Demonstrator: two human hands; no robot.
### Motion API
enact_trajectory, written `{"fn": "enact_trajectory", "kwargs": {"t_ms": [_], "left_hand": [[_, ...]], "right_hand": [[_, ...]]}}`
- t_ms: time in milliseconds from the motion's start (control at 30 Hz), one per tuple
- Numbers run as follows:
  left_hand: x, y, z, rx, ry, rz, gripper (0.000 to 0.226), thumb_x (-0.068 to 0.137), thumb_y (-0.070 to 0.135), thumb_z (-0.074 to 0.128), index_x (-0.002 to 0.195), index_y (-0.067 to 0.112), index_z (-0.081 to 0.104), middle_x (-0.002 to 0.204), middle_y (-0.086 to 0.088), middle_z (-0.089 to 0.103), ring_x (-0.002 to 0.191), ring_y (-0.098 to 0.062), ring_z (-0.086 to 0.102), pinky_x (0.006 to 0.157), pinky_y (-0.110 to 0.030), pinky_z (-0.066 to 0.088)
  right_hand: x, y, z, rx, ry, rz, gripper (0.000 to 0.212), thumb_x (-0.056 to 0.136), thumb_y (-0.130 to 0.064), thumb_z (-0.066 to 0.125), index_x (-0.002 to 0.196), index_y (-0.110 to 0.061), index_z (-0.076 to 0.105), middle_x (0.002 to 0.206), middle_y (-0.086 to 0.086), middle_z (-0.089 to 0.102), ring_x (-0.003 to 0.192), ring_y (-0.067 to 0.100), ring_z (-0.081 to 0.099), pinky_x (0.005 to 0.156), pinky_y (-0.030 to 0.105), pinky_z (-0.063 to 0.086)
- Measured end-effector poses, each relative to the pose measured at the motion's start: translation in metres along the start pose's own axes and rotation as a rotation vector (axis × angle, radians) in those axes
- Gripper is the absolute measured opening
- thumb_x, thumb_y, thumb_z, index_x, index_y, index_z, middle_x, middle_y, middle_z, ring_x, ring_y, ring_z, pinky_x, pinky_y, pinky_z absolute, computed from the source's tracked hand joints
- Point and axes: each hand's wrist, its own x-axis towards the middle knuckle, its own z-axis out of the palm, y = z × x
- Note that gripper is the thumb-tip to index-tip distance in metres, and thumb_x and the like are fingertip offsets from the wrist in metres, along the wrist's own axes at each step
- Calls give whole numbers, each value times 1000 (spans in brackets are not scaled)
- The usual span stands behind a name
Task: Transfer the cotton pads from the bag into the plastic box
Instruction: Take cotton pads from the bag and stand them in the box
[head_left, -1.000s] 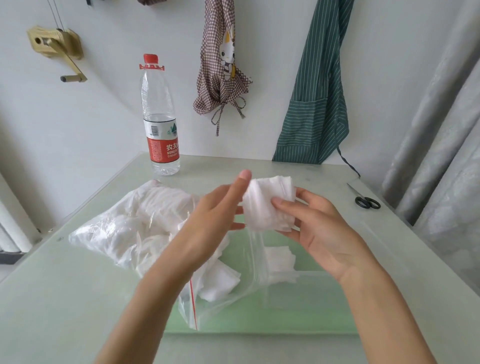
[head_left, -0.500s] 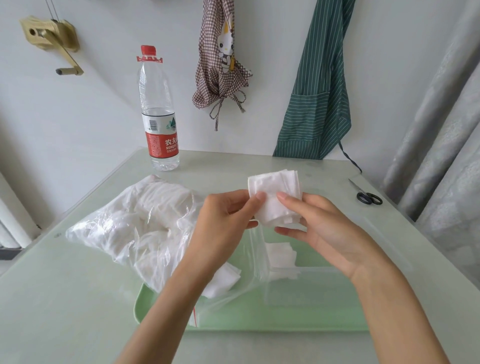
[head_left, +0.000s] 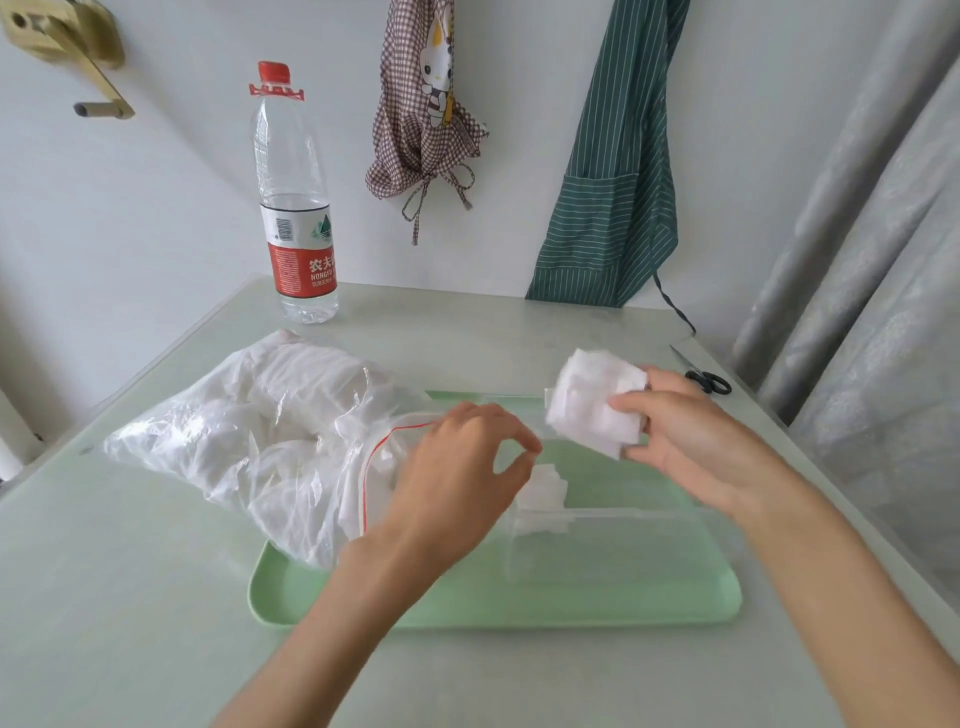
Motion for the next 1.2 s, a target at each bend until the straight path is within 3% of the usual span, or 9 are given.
{"fn": "enact_trajectory", "kwargs": {"t_ms": [133, 400, 533, 667, 733, 833, 967, 1100, 1200], "left_hand": [[9, -2, -6, 163, 6, 1, 28, 89, 29, 55, 116, 31, 62, 127, 16, 55, 120, -8, 42, 89, -21, 35], [6, 0, -16, 4, 28, -234, 34, 88, 25, 59, 122, 25, 61, 117, 8, 66, 105, -8, 63, 89, -26, 44], [1, 1, -13, -19, -18, -258, 33, 88, 25, 58, 121, 26, 62, 123, 8, 64, 112, -12, 60, 95, -30, 43], [-1, 1, -9, -23, -15, -265, 30, 90, 27, 55, 119, 28, 63, 123, 7, 63, 114, -14, 58, 96, -33, 42], [0, 0, -8, -23, -9, -272, 28, 90, 28, 56, 117, 29, 64, 121, 7, 64, 113, -14, 59, 96, -33, 42], [1, -2, -7, -22, -17, -277, 26, 90, 30, 56, 115, 29, 65, 120, 7, 65, 113, -15, 58, 97, -35, 41], [0, 0, -6, -16, -33, -271, 28, 92, 27, 52, 117, 30, 63, 114, 5, 68, 115, -15, 56, 100, -37, 39], [-12, 2, -24, -233, -166, -228, 39, 92, 14, 54, 127, 30, 55, 127, 6, 59, 113, -11, 58, 99, -35, 44], [-26, 1, -62, -392, -130, -203, 32, 86, 13, 64, 113, 31, 62, 117, 16, 63, 100, -2, 63, 92, -35, 51]], "right_hand": [[8, 0, -17, -334, -123, 181, 30, 91, 5, 49, 118, -4, 56, 105, 7, 66, 86, 14, 63, 74, 25, 54], [28, 19, 11, -105, -183, 421, 34, 81, 8, 64, 114, 1, 61, 98, 10, 69, 75, 16, 67, 66, 23, 57], [26, 34, 24, -332, -76, 281, 29, 76, -2, 75, 104, 4, 67, 85, 12, 70, 62, 15, 65, 58, 22, 58], [20, 34, 26, -1235, 62, -91, 45, 72, -49, 76, 90, -8, 70, 86, 6, 71, 83, 26, 65, 72, 34, 51], [15, 27, 28, -1438, 79, -222, 47, 75, -56, 70, 94, -13, 63, 94, 1, 65, 92, 26, 60, 71, 33, 42], [14, 17, 23, -1412, -40, -346, 30, 76, -44, 73, 89, -25, 54, 87, -5, 62, 85, 21, 57, 64, 31, 38], [17, 19, 21, -1338, -292, -276, 26, 76, -32, 75, 100, -36, 66, 84, -11, 65, 79, 12, 58, 73, 29, 46], [20, 25, 25, -1363, -330, -234, 28, 81, -33, 69, 108, -37, 64, 92, -8, 63, 87, 15, 56, 78, 31, 44], [19, 21, 22, -1381, -341, -206, 29, 85, -33, 64, 112, -40, 62, 97, -9, 62, 90, 14, 54, 76, 28, 41]]}}
